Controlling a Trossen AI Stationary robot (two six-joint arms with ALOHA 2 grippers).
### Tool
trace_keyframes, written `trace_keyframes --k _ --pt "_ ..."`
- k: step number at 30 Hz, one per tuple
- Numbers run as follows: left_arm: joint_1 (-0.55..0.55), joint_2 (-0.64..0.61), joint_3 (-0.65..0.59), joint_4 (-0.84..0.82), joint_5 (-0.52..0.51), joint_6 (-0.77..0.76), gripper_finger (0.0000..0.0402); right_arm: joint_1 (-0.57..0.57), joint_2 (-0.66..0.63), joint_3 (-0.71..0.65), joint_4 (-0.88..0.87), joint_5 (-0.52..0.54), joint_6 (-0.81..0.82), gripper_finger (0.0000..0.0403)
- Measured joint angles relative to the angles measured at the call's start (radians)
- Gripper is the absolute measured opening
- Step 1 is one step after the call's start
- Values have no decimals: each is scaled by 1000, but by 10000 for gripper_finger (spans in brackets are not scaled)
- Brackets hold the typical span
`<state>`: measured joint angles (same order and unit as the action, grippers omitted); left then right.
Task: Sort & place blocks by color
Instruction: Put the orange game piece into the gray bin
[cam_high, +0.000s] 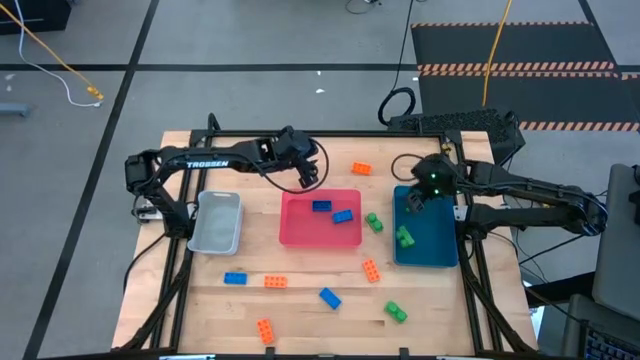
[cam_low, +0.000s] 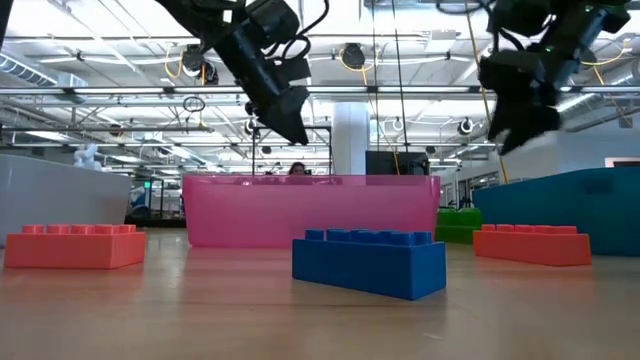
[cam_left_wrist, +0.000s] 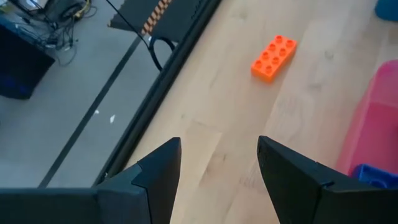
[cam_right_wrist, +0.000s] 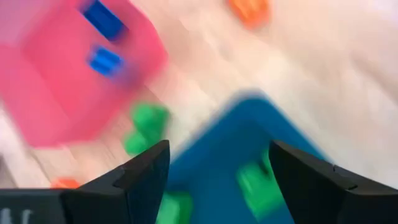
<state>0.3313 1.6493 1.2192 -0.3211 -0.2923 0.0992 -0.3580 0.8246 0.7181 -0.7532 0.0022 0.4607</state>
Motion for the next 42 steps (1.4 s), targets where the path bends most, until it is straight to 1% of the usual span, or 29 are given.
trace_keyframes --k 2,5,7,9,10,13,16,19,21,24,27,33,42 --pt "0 -3 0 2 0 0 214 0 0 0 105 11 -62 261" --pt "0 -3 0 2 0 0 214 0 25 1 261 94 -176 257" --pt "0 -3 0 15 2 0 214 -6 69 1 337 139 -254 255" --pt "0 -3 0 27 17 1 214 -22 132 1 389 145 -309 256" --pt "0 -3 0 36 33 1 214 -33 172 2 399 129 -334 256" --pt "0 -3 0 59 68 2 214 -74 298 27 390 103 -403 256" --pt "0 -3 0 63 84 -3 214 -124 404 89 375 102 -481 256" --pt "-2 -9 0 68 91 -35 214 -167 492 163 362 100 -560 256" --pt "-12 -10 0 96 120 -48 214 -193 545 207 360 70 -610 256" --pt "-34 -10 0 134 166 -41 214 -218 628 265 352 18 -654 256" --pt "-51 -10 0 144 192 -33 214 -224 702 308 325 13 -685 256" --pt "-79 -10 0 112 213 -33 214 -223 797 319 320 -6 -722 256" --pt "-94 -10 0 119 214 -65 214 -220 861 319 387 -3 -778 256"
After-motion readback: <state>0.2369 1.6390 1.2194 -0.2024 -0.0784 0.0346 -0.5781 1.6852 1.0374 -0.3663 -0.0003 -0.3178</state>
